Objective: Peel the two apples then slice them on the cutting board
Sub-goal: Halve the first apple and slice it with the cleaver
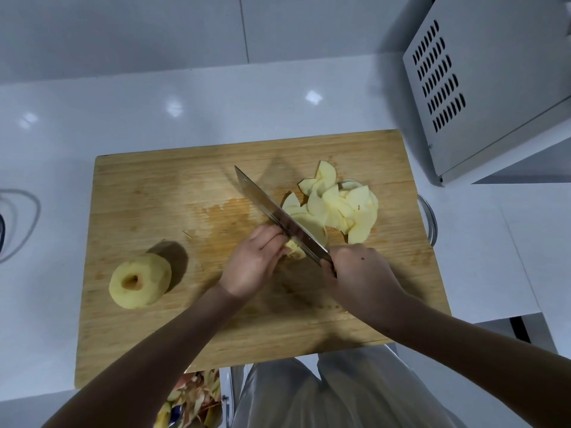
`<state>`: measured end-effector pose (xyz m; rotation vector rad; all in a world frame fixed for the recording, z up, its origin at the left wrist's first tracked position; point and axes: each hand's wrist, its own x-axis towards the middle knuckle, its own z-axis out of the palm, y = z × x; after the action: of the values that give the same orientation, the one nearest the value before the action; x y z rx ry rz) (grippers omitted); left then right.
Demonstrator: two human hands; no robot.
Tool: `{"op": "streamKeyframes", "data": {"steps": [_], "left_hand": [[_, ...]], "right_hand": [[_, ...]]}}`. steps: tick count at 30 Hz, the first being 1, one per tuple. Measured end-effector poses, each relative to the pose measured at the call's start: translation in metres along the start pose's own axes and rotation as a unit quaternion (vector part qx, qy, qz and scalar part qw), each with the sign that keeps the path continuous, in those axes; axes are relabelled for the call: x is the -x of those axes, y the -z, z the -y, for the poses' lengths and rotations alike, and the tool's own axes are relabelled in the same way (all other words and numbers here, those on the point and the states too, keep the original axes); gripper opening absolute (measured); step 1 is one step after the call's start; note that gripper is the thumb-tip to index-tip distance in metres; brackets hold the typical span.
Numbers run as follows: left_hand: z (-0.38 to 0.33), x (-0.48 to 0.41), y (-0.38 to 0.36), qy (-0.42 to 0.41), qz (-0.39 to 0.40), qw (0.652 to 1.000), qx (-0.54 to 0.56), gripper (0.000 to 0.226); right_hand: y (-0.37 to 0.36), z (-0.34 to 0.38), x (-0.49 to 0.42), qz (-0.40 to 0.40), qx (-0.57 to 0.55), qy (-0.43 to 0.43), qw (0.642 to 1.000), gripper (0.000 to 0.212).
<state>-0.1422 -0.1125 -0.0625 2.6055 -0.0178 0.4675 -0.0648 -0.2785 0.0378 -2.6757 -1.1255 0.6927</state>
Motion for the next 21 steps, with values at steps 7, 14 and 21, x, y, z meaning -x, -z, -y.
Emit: {"op": "streamKeyframes", "data": {"steps": [7, 14, 21], "left_hand": [[0.005, 0.002, -0.003, -0.003, -0.007, 1.000, 0.013, 0.028], [0.004, 0.001, 0.001, -0.010, -0.002, 1.000, 0.024, 0.023], [0.002, 0.001, 0.001, -0.014, -0.009, 1.000, 0.016, 0.022]], "right_hand": [[-0.023, 0.005, -0.027, 0.034, -0.009, -0.037, 0.999, 0.024], [-0.010, -0.001, -0.019, 0.026, -0.058, -0.056, 0.996, 0.026], [-0.002, 0.000, -0.007, 0.008, -0.010, -0.019, 1.000, 0.029]]}}
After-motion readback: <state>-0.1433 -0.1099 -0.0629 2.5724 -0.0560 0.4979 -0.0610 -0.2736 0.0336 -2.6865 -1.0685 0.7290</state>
